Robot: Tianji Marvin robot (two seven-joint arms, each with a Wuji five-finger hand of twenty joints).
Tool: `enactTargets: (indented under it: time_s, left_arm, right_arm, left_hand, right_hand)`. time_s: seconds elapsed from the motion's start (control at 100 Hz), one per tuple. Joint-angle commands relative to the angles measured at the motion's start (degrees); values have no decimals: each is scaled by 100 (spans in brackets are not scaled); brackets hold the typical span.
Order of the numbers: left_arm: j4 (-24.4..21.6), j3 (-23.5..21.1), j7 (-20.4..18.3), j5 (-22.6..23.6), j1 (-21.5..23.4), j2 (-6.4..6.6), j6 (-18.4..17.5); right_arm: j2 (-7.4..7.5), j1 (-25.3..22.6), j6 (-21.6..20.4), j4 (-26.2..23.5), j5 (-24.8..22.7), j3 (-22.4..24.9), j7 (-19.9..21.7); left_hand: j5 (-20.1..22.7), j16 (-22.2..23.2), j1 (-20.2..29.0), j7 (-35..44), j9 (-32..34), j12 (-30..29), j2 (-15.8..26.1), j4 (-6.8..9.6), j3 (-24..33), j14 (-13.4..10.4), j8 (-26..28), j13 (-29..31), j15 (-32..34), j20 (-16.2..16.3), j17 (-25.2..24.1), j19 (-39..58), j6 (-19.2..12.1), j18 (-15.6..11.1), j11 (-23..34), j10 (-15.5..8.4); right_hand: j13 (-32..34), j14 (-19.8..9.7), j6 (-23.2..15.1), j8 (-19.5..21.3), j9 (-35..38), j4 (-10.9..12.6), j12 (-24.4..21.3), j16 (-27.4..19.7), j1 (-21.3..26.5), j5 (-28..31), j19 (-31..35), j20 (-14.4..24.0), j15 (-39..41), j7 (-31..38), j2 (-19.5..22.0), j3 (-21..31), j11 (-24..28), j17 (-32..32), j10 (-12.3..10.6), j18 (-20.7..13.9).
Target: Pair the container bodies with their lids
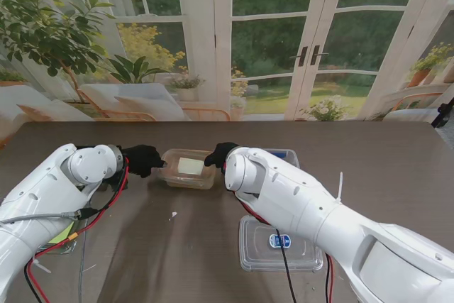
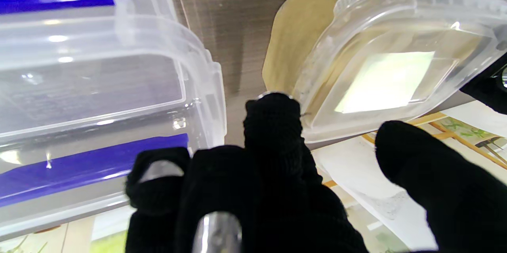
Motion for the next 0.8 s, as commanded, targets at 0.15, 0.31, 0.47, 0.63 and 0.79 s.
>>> enactTargets:
  time_s: [0.15,0.31,0.47,0.63,0.79]
  left_arm:
    - [190,141,-62,-134,-167,-102,-93]
    - [304,221,-51,-189,-251,-124,-134]
    - [325,247,-54,-216,-265,-132,-116]
    - [266,230,-84,-210,-239,-123,-56]
    - [248,236,-114,-214,-236,-117,-35]
  right_arm:
    - [-217,137,-99,268,44,-81,72]
    - [-293,181,-139,420,38,-117,43]
    - [-289,177,-157,427,-8,-131,24]
    - [-279,168,-153,431,-16,-135,33]
    - [-288,176,-160,488,-21,-152,53]
  left_hand:
    - [87,11,49,17,72,-53,296,59,-39,201,7,150,20,35,-31,186,-264,43,89,498]
    - [83,12,42,16,69,-54,301,58,-42,201,7,150,20,35,-31,186,-269,43,87,501]
    - [78,12,46,15,67,-53,300,60,-39,200,7,148,19,36,-31,185,-269,43,86,503]
    - [80,13,40,16,56,-53,299,60,-42,201,7,139,16,36,-31,185,-270,43,79,512]
    - [75,14,33,12,55,-52,301,60,-42,201,6,139,15,36,-31,185,-291,43,78,511]
  right_hand:
    - [14,-442,-417,-58,533,38,-65,-40,-137,-59,1042,-112,234,-74,182,-408,-66,2612,450,6]
    - [14,-418,-419,-58,535,38,-58,-50,-132,-89,1035,-115,219,-80,178,-407,-69,2611,453,5]
    - [14,-415,-428,-57,536,38,-49,-51,-141,-142,1034,-116,223,-86,167,-393,-59,2611,445,6]
    - [14,-432,-412,-71,535,35,-49,-53,-143,-302,1034,-116,221,-139,176,-394,-64,2611,436,6]
    - [14,-437,-390,-81,532,33,-55,-57,-146,-495,1025,-120,215,-188,189,-404,-83,2610,437,5]
